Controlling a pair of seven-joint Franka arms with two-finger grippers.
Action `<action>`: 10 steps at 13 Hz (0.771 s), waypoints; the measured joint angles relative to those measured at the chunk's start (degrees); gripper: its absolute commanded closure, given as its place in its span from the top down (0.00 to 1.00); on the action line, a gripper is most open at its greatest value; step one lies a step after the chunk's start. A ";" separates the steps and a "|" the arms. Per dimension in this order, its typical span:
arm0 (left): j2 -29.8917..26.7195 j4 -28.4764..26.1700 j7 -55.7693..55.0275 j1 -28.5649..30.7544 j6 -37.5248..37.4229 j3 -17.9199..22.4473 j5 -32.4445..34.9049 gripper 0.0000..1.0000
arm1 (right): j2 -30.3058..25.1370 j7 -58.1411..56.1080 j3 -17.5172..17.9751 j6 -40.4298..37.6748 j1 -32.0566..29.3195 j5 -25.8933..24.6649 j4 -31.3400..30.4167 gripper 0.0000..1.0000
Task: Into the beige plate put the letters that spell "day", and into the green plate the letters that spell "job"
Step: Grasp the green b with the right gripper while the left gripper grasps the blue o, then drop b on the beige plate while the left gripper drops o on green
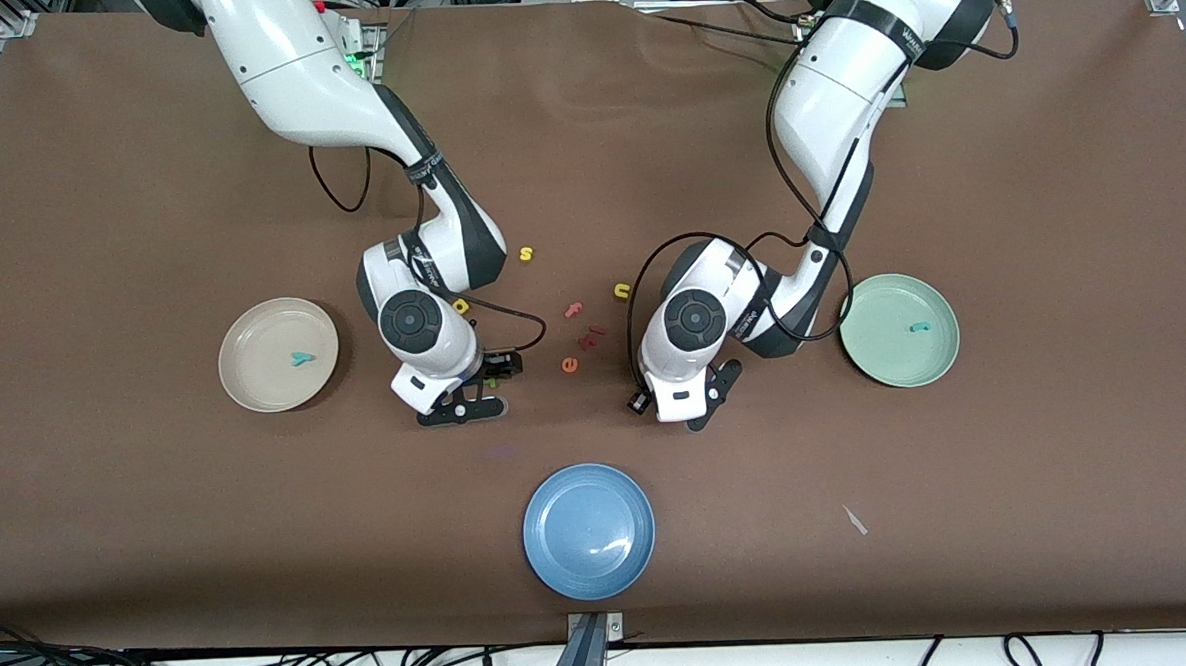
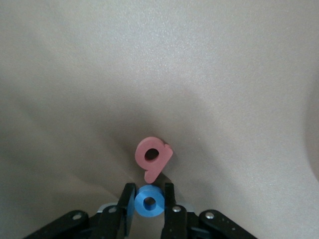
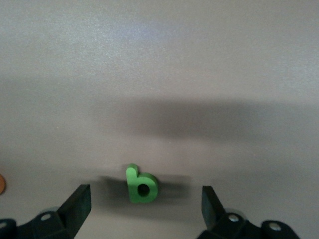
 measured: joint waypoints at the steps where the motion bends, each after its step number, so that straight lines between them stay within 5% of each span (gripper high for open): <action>1: 0.00 0.02 0.00 0.00 0.00 0.00 0.00 0.01 | 0.21 0.00 0.00 0.33 0.08 0.00 0.06 0.89; 5: -0.51 1.43 1.38 0.42 -1.85 0.47 0.02 0.01 | 0.88 0.00 -0.02 1.01 0.13 0.00 0.48 0.64; 10: -10.18 3.03 16.67 7.93 -24.71 0.54 0.01 0.02 | 1.12 0.05 -0.06 1.02 0.14 0.00 0.83 0.44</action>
